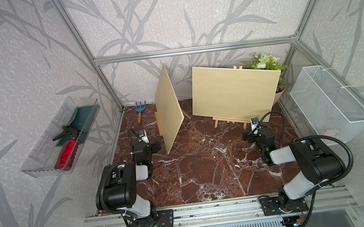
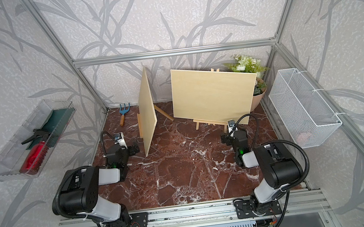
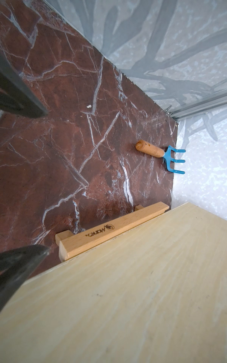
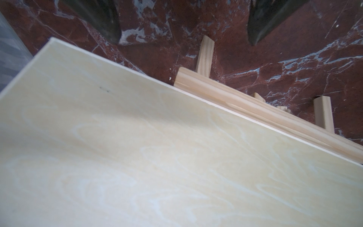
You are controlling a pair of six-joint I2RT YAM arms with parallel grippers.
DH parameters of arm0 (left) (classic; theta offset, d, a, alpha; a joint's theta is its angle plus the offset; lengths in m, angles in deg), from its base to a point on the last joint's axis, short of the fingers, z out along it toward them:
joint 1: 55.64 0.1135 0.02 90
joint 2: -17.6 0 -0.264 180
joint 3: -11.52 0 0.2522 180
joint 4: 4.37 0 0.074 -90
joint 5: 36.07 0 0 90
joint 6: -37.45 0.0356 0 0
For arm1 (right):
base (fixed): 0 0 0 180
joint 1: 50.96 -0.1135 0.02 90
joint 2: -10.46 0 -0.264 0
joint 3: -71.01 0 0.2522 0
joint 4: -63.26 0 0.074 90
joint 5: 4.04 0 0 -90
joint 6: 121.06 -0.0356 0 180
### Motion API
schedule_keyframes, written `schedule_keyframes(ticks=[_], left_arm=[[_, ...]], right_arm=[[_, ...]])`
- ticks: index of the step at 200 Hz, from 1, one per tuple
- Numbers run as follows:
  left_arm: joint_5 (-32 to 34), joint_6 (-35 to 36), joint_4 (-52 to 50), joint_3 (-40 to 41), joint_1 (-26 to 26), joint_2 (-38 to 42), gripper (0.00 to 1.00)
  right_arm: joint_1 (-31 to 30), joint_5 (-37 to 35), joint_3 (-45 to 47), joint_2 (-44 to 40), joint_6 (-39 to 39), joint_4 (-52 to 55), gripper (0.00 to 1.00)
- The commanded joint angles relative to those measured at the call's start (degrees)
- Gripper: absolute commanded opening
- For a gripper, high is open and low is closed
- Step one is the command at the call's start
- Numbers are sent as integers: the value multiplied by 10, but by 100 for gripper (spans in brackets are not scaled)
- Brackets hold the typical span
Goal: Disassemble the easel
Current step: Pick up the drawing board from the easel.
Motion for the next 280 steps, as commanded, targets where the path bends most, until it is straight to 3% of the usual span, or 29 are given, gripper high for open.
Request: schedule_keyframes(ticks=[1, 24, 44, 62, 73, 87, 105, 123, 149, 162, 187, 206, 215, 223, 232, 242, 280], left_arm=[[0, 3, 12, -9, 2, -3, 99], [-11, 7, 47, 10, 2, -1, 99], [10, -1, 176, 74, 2, -1, 99], [28, -4, 221, 109, 1, 27, 99], [15, 7, 190, 112, -3, 69, 99], [13, 25, 101, 102, -17, 146, 99], [20, 40, -16, 82, -41, 269, 99], [39, 25, -121, 47, -71, 364, 99], [150, -107, -198, 0, -114, 418, 99], [162, -188, -192, -2, -116, 425, 99], [165, -343, -177, 32, -117, 451, 99], [200, -442, -117, 93, -117, 478, 99], [189, -442, -123, 92, -116, 487, 99], [171, -436, -196, 57, -118, 495, 99], [161, -438, -310, 3, -126, 490, 99], [146, -429, -373, -42, -139, 471, 99], [68, -475, -347, -48, -151, 438, 99]], right_arm=[[-3, -11, 7, -3, 3, -26, 99], [-12, -29, 17, -3, 10, -51, 99], [-27, -67, 43, -22, 19, -89, 99], [-53, -105, 40, -80, 41, -37, 99], [-69, -102, 30, -130, 63, 17, 99], [-86, -96, 39, -179, 75, 6, 99], [-96, -89, 62, -253, 69, 4, 99], [-99, -100, 50, -330, 42, 80, 99], [-99, -122, -4, -403, -67, 227, 99], [-99, -134, -37, -422, -160, 305, 99], [-98, 1, -66, -432, -168, 344, 99], [-91, 12, -15, -450, -295, 265, 99], [-73, 55, 14, -456, -344, 209, 99], [-53, 109, 12, -451, -374, 191, 99], [-34, 168, -24, -442, -391, 246, 98], [-30, 186, -62, -432, -386, 313, 94], [-31, 218, -95, -410, -372, 366, 94]])
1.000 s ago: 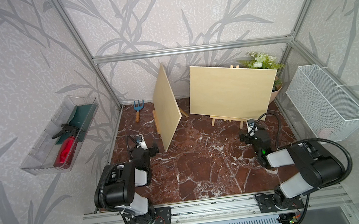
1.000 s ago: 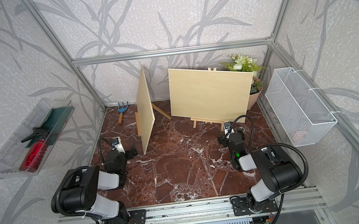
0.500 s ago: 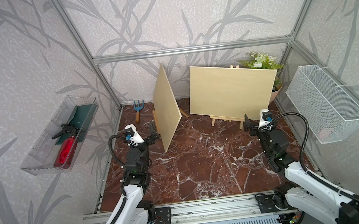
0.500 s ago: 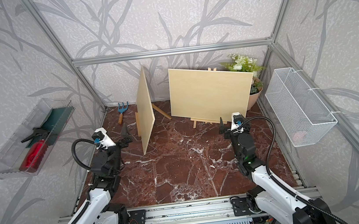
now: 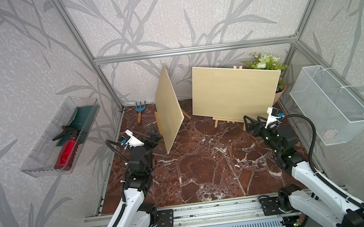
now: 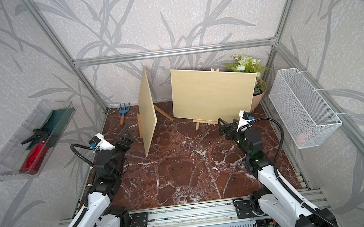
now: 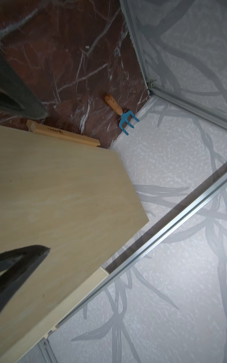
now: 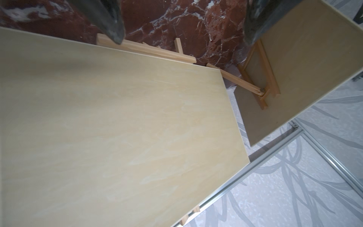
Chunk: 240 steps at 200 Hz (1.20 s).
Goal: Disassemble the easel
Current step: Pick up the drawing board from the easel.
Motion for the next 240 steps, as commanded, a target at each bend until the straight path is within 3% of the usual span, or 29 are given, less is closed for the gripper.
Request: schedule_keyframes(ticks=[1, 24, 41, 53, 77, 94, 106, 156, 188, 212, 240], left_arm=[[-45, -61, -44, 0, -3, -6, 99], [-77, -87, -83, -14, -14, 10, 99], [-109, -87, -187, -57, -34, 19, 99], [-99, -76, -285, -92, -54, 31, 99], [-42, -41, -443, -133, -87, 66, 99], [-19, -38, -480, -109, -96, 97, 99], [-13, -38, -465, -66, -97, 125, 99], [41, -51, -492, 0, -96, 211, 99], [21, -106, -441, 72, -96, 263, 99], [17, -107, -444, 72, -96, 260, 99], [10, -104, -445, 67, -95, 240, 99]], right_arm=[[0, 57, -32, 5, -21, 49, 94], [-12, 53, -76, 10, -2, 133, 96], [-75, 9, -128, 16, 21, 220, 97], [-162, -40, -146, 21, 28, 246, 97], [-372, -157, -149, 66, 36, 197, 97], [-483, -211, -183, 137, 52, 170, 97], [-523, -213, -225, 196, 57, 165, 96], [-578, -278, -352, 382, 61, 101, 90], [-581, -342, -382, 454, 70, 1, 86], [-581, -375, -393, 498, 97, -81, 79], [-579, -413, -392, 533, 143, -189, 78]])
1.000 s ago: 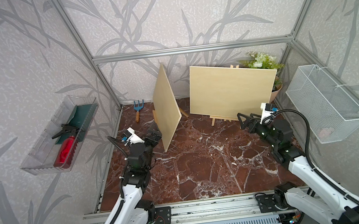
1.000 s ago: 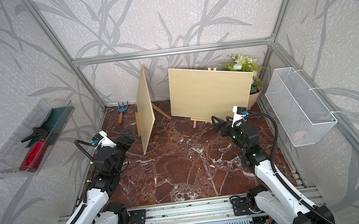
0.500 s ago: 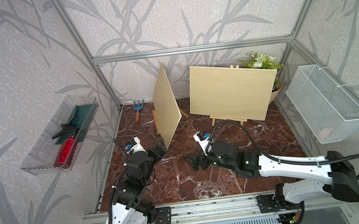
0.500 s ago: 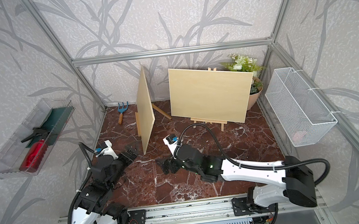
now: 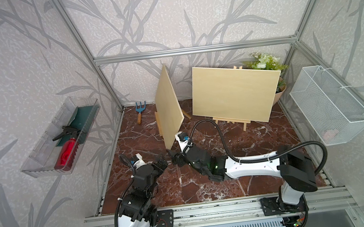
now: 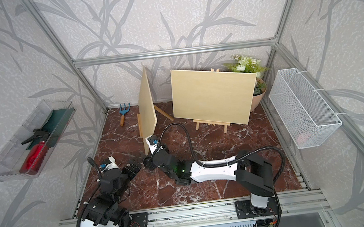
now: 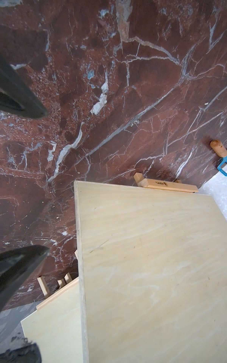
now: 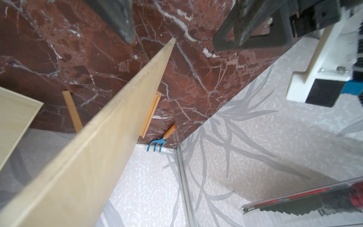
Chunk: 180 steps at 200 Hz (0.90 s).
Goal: Disassemble the easel
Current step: Pick up the drawing board from the easel.
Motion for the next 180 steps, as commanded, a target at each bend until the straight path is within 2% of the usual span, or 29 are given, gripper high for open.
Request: schedule_keyframes(ticks=[1, 27, 55, 83, 109, 180], left_arm=[[3, -15, 4, -9, -2, -12, 99], [-13, -20, 20, -3, -2, -25, 99], [-21, -20, 24, -6, -2, -33, 99], [-28, -21, 27, -4, -2, -31, 99], [-37, -24, 35, 0, -2, -30, 99], [-56, -24, 52, 6, -1, -35, 99]], right_arm=[[0, -62, -13, 22, 52, -146, 78], [7, -64, -16, 50, 92, -223, 76], [39, -12, -17, 62, 46, -233, 66], [53, 10, -17, 80, 47, -278, 64], [77, 39, -6, 102, 1, -337, 54], [92, 16, -35, 150, 20, -390, 41]])
